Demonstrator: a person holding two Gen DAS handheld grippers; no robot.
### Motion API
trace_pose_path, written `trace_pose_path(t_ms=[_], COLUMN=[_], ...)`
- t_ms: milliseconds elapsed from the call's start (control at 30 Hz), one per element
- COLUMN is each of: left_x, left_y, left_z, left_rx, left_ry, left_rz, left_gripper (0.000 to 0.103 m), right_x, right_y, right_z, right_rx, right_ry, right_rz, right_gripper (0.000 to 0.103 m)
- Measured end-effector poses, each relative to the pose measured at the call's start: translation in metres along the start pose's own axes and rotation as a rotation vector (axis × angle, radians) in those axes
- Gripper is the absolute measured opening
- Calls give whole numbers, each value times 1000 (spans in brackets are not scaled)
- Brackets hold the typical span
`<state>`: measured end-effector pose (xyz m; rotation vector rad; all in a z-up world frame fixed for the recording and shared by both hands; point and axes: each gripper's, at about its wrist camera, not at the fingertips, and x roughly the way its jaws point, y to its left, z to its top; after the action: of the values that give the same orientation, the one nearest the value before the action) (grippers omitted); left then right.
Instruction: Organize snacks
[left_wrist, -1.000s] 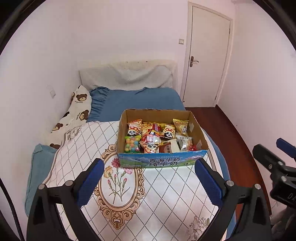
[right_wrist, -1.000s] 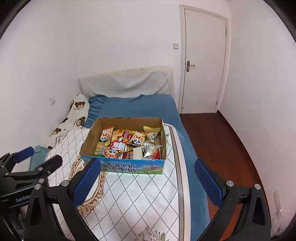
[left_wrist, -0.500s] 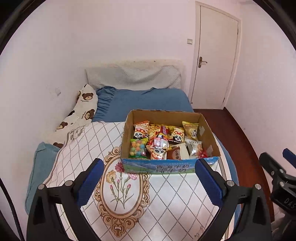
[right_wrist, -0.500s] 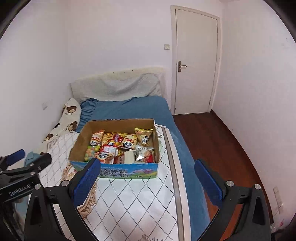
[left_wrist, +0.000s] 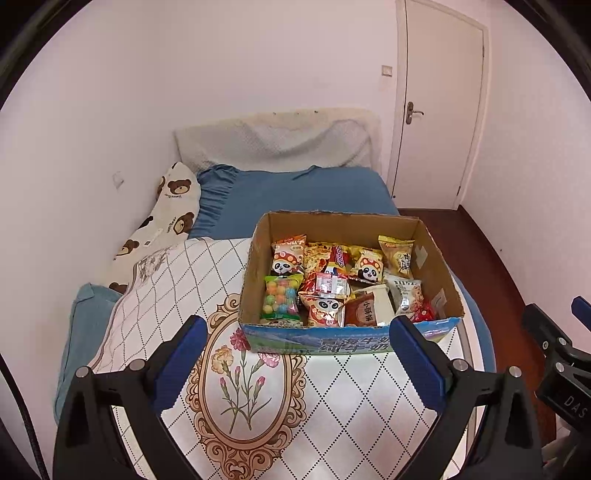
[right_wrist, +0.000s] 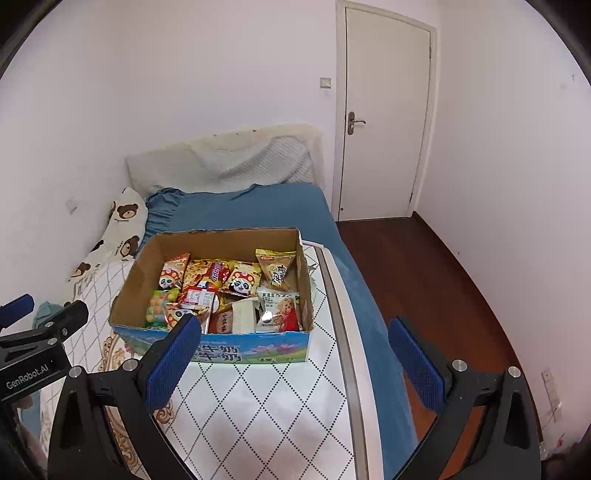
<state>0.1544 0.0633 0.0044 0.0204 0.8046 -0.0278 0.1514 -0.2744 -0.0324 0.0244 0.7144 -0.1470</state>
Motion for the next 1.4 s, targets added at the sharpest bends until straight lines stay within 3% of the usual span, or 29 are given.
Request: trace_pose_path(t_ms=[300,1400], left_x=[16,17], left_y=[-4,-2], left_z=[0,0], left_rx=[7,14], left_ry=[22,30], left_rz=[0,-27], left_gripper=[101,101], right_x=[16,27], right_y=[1,6], right_z=[-1,-2], right_rx=[0,12], right_ry=[15,30], right_rz=[-5,32], right_gripper=[103,103])
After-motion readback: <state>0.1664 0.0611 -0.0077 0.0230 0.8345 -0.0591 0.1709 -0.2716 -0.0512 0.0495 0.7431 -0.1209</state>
